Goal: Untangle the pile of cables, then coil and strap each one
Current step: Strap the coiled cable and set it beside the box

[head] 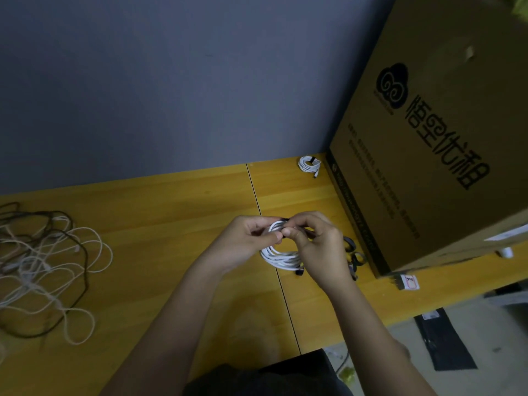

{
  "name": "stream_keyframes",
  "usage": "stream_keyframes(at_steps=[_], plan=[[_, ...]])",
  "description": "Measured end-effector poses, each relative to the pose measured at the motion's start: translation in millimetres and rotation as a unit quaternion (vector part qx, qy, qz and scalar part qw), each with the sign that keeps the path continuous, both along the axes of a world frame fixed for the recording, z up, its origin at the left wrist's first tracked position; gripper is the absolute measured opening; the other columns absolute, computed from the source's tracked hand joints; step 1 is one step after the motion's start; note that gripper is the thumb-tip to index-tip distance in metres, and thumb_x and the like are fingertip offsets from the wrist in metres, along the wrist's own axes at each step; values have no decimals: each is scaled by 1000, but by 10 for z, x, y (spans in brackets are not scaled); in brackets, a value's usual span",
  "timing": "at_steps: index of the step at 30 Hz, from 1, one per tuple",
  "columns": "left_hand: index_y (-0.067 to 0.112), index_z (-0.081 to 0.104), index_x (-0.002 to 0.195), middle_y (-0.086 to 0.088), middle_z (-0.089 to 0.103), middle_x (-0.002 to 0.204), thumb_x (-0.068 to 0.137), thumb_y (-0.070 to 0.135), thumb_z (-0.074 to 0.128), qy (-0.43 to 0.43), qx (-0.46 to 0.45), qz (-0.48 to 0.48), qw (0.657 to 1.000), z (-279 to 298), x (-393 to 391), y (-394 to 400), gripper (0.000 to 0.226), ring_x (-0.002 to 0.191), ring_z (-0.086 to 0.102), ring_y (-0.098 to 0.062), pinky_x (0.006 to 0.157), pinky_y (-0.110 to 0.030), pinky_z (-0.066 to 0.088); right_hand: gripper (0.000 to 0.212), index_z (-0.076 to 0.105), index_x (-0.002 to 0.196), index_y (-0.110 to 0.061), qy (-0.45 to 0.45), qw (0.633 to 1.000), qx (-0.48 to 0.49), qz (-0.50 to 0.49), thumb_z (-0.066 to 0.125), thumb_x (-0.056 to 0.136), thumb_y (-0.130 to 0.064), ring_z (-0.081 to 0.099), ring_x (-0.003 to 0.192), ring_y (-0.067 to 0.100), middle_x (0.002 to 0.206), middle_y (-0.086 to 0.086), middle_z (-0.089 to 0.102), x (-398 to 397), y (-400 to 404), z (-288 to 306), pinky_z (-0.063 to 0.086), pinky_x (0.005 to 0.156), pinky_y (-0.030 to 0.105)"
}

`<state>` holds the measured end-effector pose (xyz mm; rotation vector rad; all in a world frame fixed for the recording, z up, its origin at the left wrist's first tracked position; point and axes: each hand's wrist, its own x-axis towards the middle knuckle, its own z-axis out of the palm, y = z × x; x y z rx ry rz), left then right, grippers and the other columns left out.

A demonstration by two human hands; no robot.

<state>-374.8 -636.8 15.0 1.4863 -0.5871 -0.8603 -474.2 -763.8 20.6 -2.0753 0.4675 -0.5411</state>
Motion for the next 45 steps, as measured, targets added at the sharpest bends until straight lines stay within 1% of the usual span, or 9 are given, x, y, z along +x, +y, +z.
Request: stream_keyframes(at_steps=[5, 11, 15, 21, 26, 29, 32, 38, 45], plan=[[30, 69, 101, 7, 72, 94, 88, -3, 61, -8, -14, 31, 999, -6, -34, -1, 36, 88, 63, 0, 80, -17, 48, 19, 64, 77, -25, 0, 998, 61, -7, 73, 82, -9, 60, 88, 5, 89, -8, 63, 33, 27, 47, 51, 77, 27], [35, 70, 106, 6, 73, 102, 92, 8, 60, -52, -8, 24, 998, -46, -43, 48, 32, 93, 64, 0, 80, -16, 47, 24, 63, 88, -27, 29, 988, 148, -10, 76, 79, -10, 59, 77, -4, 79, -9, 62, 92, 10, 73, 47, 64, 11], [21, 67, 120, 9, 72, 107, 94, 13, 58, -78, 27, 9, 997, -79, -9, 61, 28, 103, 65, -4, 84, -21, 49, 18, 71, 78, -21, 47, 977, 207, -6, 76, 77, -3, 63, 69, 2, 71, -4, 66, 117, -19, 85, 53, 64, 17], [48, 63, 107, 17, 68, 86, 98, 21, 52, -180, 58, 26, 982, -67, -52, 58, 30, 82, 62, 1, 70, -14, 44, 2, 74, 80, -10, 53, 973, 223, -30, 76, 79, -11, 67, 69, 8, 73, 1, 72, 166, -21, 87, 53, 62, 19], [26, 58, 121, 6, 67, 96, 98, 26, 51, -275, 91, 24, 957, -80, -30, 51, 24, 83, 57, -3, 69, -21, 41, 5, 74, 84, -9, 60, 978, 201, -9, 70, 85, -12, 64, 63, -1, 69, -7, 71, 193, -61, 131, 47, 57, 12], [41, 39, 122, 2, 59, 73, 98, 32, 48, -288, 90, 19, 953, -79, -42, 61, 27, 59, 51, -11, 57, -33, 39, 8, 73, 88, -9, 71, 985, 154, -9, 68, 88, -14, 63, 67, -1, 77, -3, 71, 218, -50, 138, 47, 59, 12], [44, 40, 113, 6, 51, 64, 97, 36, 47, -324, 87, 26, 942, -85, -33, 84, 19, 49, 43, -7, 46, -22, 26, 8, 73, 87, -9, 66, 985, 161, -11, 66, 89, -13, 62, 68, 0, 77, -1, 70, 239, -48, 142, 48, 60, 14], [34, 51, 92, 9, 55, 67, 89, 41, 55, -282, 58, 68, 955, -142, -10, 94, 9, 52, 43, -3, 47, -18, 29, 12, 70, 82, -13, 73, 986, 151, -1, 63, 91, -9, 60, 64, -4, 73, -7, 67, 276, -41, 156, 47, 61, 13], [39, 51, 79, -9, 67, 85, 81, 50, 57, -221, 41, 82, 971, -217, 66, 65, 13, 73, 60, -29, 61, -45, 47, 16, 67, 79, -24, 71, 989, 126, -39, 62, 92, -17, 62, 71, 2, 75, -10, 67, 360, 25, 60, 52, 68, 26]])
